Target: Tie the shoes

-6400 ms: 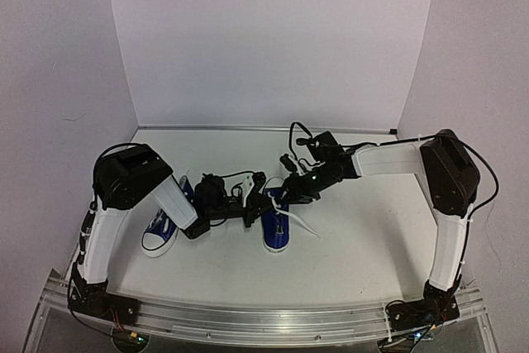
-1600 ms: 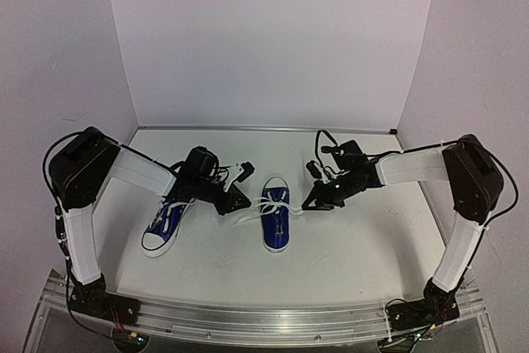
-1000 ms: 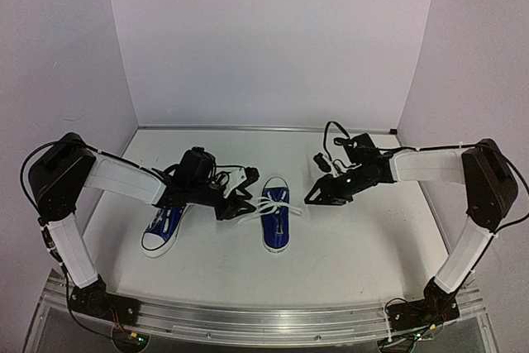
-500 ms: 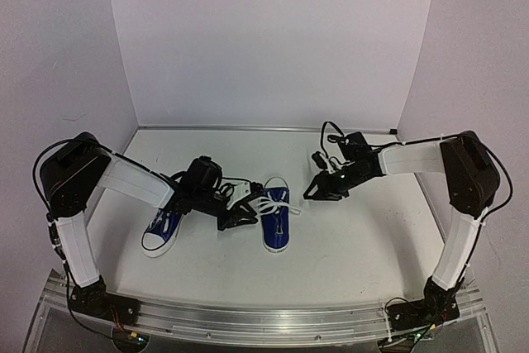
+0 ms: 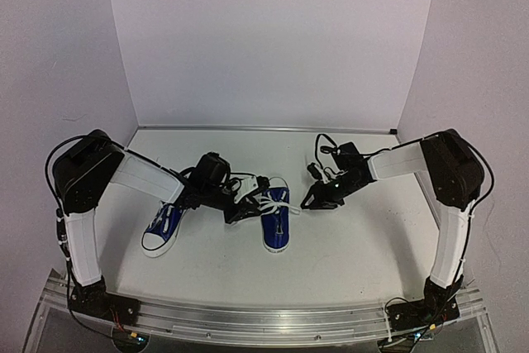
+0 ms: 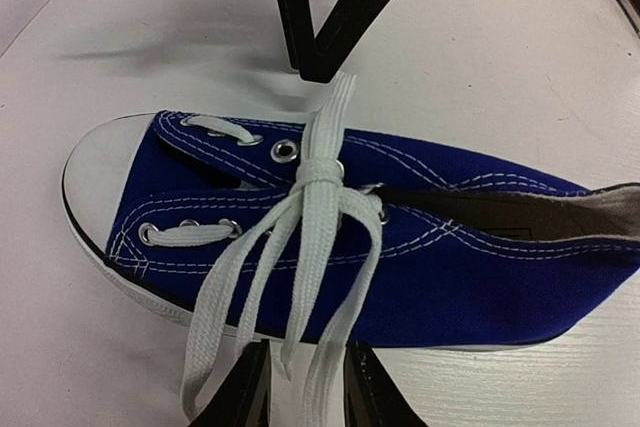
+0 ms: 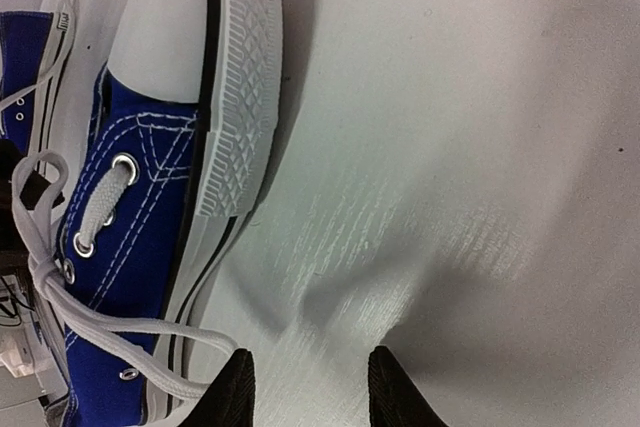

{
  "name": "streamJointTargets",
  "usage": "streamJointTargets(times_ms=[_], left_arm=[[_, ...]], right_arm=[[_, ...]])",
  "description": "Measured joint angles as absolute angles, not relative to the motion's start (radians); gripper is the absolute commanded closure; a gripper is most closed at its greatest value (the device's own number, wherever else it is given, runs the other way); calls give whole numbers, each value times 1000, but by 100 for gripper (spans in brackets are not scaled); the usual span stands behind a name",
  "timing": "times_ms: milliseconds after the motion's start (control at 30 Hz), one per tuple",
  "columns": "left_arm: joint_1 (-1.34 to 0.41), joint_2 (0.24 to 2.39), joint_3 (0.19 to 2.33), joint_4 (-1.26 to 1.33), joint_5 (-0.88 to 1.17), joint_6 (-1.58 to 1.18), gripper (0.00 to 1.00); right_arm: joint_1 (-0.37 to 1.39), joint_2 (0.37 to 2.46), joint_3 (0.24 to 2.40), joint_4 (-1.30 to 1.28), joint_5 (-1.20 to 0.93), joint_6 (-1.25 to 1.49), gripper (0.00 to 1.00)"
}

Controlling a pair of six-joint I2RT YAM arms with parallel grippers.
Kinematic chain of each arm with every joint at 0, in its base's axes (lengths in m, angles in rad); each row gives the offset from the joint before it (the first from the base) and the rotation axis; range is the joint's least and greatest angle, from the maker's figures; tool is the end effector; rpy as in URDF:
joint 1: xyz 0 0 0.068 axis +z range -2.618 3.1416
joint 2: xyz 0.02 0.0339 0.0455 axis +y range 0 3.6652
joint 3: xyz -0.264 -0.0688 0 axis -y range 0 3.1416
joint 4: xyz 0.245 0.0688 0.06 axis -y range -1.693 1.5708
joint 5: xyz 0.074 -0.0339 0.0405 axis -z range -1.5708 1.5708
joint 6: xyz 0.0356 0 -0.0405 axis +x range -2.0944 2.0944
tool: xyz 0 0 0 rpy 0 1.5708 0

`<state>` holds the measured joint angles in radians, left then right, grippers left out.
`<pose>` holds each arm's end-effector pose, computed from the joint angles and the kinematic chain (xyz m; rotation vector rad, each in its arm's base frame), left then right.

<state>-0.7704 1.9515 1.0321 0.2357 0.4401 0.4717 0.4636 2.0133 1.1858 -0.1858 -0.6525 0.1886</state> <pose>0.2741 -0.2871 0.1331 1.5009 1.6875 -0.6555 0.3455 0.1969 0.1255 -0.6102 2.5595 1.0795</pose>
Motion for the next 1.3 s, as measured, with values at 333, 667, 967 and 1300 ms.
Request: streamJointTargets(times_ms=[333,667,967,1300], left_arm=[[-770,2001,1077,231,416,472,73],[-770,2003,1081,235,406,470,69],[-769,2003,1081,236,398,464,67],[-713,1872,1001,174,466,475,63]], right_arm=[[467,2054,1217,-132,-669,192,65],[487,2059,1211,-124,-752,171,64],[513,2059,1208,-128,-798,152,63],[514,2026,1189,-145,-770,150,63]])
